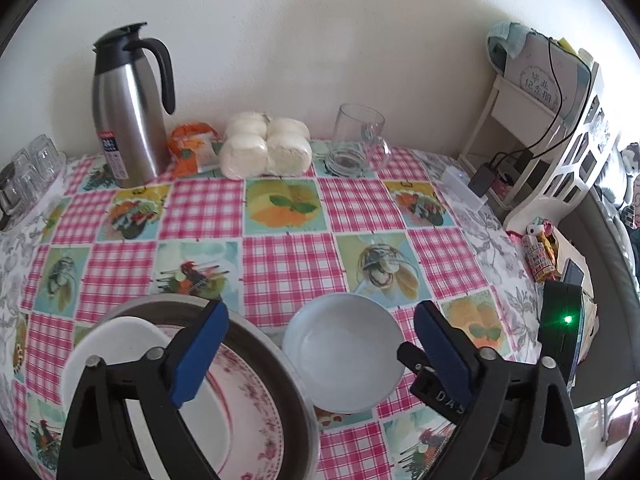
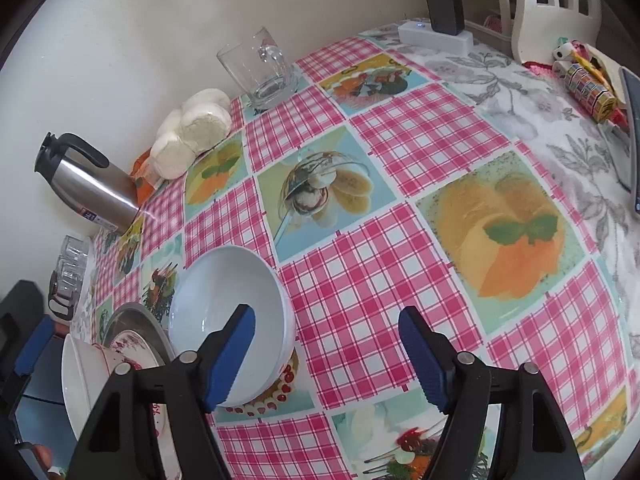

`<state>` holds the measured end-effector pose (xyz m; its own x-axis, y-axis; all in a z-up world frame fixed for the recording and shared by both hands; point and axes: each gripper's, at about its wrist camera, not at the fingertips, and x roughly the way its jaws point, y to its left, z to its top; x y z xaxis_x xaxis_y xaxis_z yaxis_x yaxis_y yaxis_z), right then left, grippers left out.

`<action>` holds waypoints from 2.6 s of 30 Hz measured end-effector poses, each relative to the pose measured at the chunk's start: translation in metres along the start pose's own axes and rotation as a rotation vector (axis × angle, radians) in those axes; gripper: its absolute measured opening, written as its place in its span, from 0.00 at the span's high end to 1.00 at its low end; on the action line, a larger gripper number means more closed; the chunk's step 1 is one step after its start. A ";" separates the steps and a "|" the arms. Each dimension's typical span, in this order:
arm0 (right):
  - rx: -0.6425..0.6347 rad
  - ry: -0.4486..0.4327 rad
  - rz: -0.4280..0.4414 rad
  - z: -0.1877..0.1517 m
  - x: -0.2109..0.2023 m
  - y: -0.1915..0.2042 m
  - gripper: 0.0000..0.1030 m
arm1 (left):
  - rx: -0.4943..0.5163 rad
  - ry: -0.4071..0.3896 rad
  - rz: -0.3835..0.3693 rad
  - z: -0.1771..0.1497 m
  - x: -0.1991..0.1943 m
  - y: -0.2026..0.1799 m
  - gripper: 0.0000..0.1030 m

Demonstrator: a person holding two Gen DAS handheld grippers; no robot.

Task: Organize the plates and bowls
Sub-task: 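Move both open grippers to the rim of the white round bowl, then close both grippers on the white round bowl rim, then lift the round bowl with both grippers and carry it over the tray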

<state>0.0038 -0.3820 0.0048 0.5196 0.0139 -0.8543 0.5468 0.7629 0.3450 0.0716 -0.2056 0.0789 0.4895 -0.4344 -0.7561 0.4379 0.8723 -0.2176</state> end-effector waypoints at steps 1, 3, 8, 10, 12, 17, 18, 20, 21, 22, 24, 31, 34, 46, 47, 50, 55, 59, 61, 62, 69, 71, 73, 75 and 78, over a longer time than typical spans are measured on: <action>-0.003 0.009 0.006 -0.001 0.003 0.001 0.35 | 0.000 0.005 -0.002 -0.001 0.004 -0.002 0.11; -0.001 0.028 0.016 -0.002 0.009 0.002 0.44 | 0.003 0.014 -0.002 -0.001 0.010 -0.005 0.11; -0.025 0.075 0.040 -0.007 0.025 0.010 0.59 | 0.006 0.040 -0.009 -0.003 0.022 -0.009 0.16; -0.040 0.096 0.048 -0.009 0.031 0.014 0.67 | 0.000 0.050 -0.010 -0.004 0.025 -0.007 0.17; -0.051 0.101 0.052 -0.011 0.034 0.018 0.70 | -0.004 0.056 -0.012 -0.005 0.027 -0.006 0.17; -0.070 0.085 0.058 -0.011 0.032 0.023 0.86 | -0.010 0.066 -0.012 -0.006 0.031 -0.004 0.17; -0.075 0.082 0.050 -0.011 0.032 0.024 0.87 | -0.010 0.068 -0.013 -0.006 0.032 -0.004 0.17; -0.071 0.084 0.044 -0.011 0.032 0.021 0.89 | -0.005 0.072 -0.012 -0.007 0.033 -0.005 0.18; -0.066 0.084 0.046 -0.010 0.031 0.018 0.91 | -0.002 0.075 -0.012 -0.008 0.034 -0.005 0.18; -0.062 0.084 0.048 -0.010 0.031 0.016 0.91 | 0.003 0.079 -0.008 -0.008 0.036 -0.006 0.18; -0.058 0.080 0.039 -0.009 0.029 0.012 0.93 | 0.016 0.085 0.003 -0.010 0.038 -0.008 0.18; -0.040 0.063 0.016 -0.004 0.023 -0.007 0.94 | 0.071 0.090 0.053 -0.014 0.043 -0.017 0.23; -0.026 0.055 0.012 -0.002 0.020 -0.016 0.94 | 0.099 0.082 0.052 -0.014 0.040 -0.023 0.27; 0.042 0.066 0.037 0.000 0.018 -0.037 0.94 | 0.149 0.170 0.045 -0.032 0.066 -0.041 0.43; 0.044 0.067 0.039 0.000 0.018 -0.038 0.94 | 0.145 0.180 0.046 -0.034 0.070 -0.040 0.45; 0.047 0.069 0.037 0.000 0.019 -0.038 0.94 | 0.127 0.208 0.034 -0.038 0.078 -0.037 0.51; 0.055 0.071 0.042 0.000 0.019 -0.041 0.93 | 0.089 0.249 -0.037 -0.045 0.088 -0.034 0.74; 0.048 0.069 0.039 -0.001 0.018 -0.040 0.93 | 0.069 0.252 -0.053 -0.047 0.090 -0.033 0.81; 0.039 0.071 0.031 -0.001 0.018 -0.037 0.93 | 0.054 0.252 -0.069 -0.046 0.090 -0.030 0.81; 0.039 0.074 0.030 -0.002 0.017 -0.037 0.93 | 0.046 0.250 -0.078 -0.045 0.090 -0.029 0.81; 0.057 0.071 0.043 0.001 0.008 -0.036 0.93 | 0.018 0.230 -0.107 -0.040 0.080 -0.025 0.81; 0.043 0.049 0.039 0.003 -0.001 -0.030 0.93 | 0.000 0.210 -0.119 -0.036 0.072 -0.021 0.81; 0.029 0.023 0.047 0.006 -0.012 -0.022 0.93 | -0.012 0.185 -0.127 -0.031 0.060 -0.017 0.81; 0.007 -0.005 0.056 0.008 -0.023 -0.013 0.93 | -0.021 0.151 -0.135 -0.025 0.046 -0.014 0.81; -0.018 -0.033 0.076 0.010 -0.038 0.001 0.93 | -0.037 0.095 -0.145 -0.016 0.025 -0.007 0.81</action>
<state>-0.0089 -0.3885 0.0411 0.5810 0.0509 -0.8123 0.4934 0.7718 0.4012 0.0682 -0.2192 0.0518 0.3485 -0.5348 -0.7698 0.4701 0.8102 -0.3501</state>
